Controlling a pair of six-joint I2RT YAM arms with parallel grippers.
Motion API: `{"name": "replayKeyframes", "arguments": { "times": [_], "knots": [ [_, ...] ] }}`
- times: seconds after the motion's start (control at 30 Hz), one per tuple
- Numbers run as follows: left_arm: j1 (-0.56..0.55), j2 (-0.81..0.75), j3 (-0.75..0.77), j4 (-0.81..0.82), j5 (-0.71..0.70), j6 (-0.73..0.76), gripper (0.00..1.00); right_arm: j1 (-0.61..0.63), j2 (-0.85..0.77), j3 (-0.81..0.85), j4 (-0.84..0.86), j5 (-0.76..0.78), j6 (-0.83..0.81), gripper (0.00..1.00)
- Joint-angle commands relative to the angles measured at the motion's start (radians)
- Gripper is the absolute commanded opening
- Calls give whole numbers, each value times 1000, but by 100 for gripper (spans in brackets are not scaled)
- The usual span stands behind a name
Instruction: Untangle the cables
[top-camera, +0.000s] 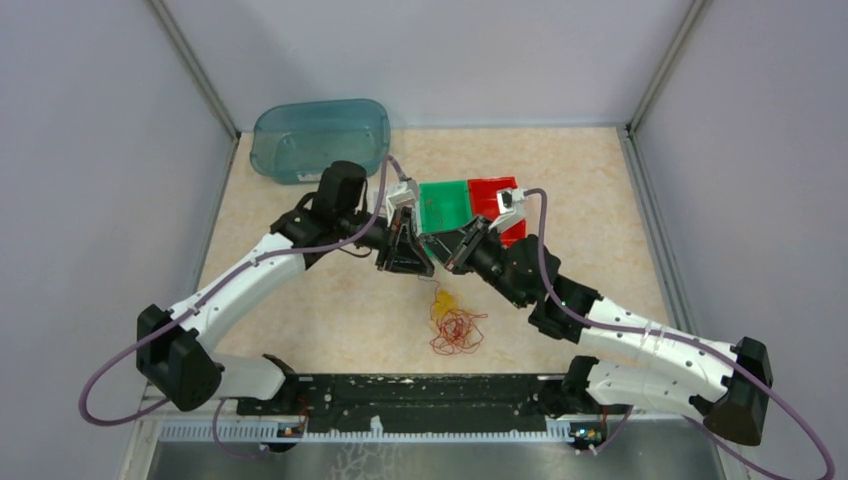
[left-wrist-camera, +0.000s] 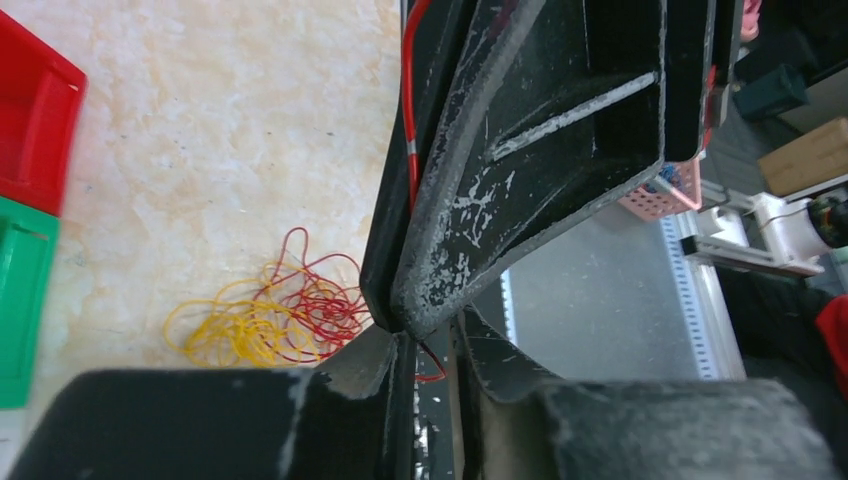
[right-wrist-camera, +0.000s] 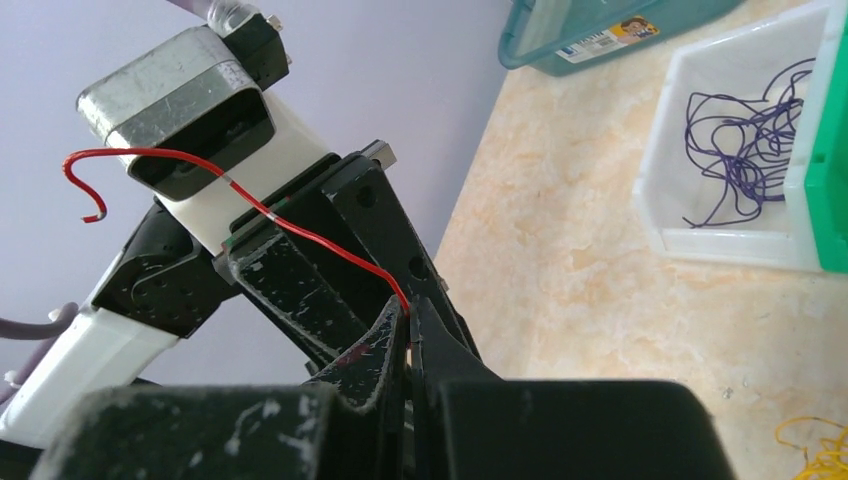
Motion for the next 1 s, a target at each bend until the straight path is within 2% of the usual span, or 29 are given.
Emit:
{"name": "replayKeyframes", "arguments": {
  "times": [0.0,0.03,0.07,0.17,0.2,0.23,0.33,0.47,0.57,0.8,0.97],
  "knots": [
    [-8,-39,-5,22,-38,-25,11,-11,-15,49,80,-21,3,0],
    [-9,-43,1,13,-50,-19,6,-11,-20,45,75,-26,-8,0],
    [-9,-50,11,4,-59,-14,3,-11,-27,42,64,-28,-24,6],
    [-9,-71,52,-37,-75,11,1,-11,-75,4,32,-28,-82,45],
    [-9,-78,68,-52,-77,21,1,-11,-97,-25,24,-31,-103,54],
    [-9,-85,84,-65,-79,33,0,-11,-122,-52,14,-37,-125,61],
    [-9,-112,109,-78,-86,48,0,-11,-214,-143,-11,-53,-171,70],
    [-9,-136,137,-86,-89,37,0,-11,-290,-229,-52,-98,-237,73],
    [-9,-138,168,-97,-82,30,0,-11,-279,-263,-24,-146,-289,71],
    [-19,-142,206,-67,-70,-25,0,-11,-76,-177,86,-246,-384,69],
    [-23,-143,241,-66,-70,-33,0,-11,60,-114,174,-307,-389,61]
  ]
}}
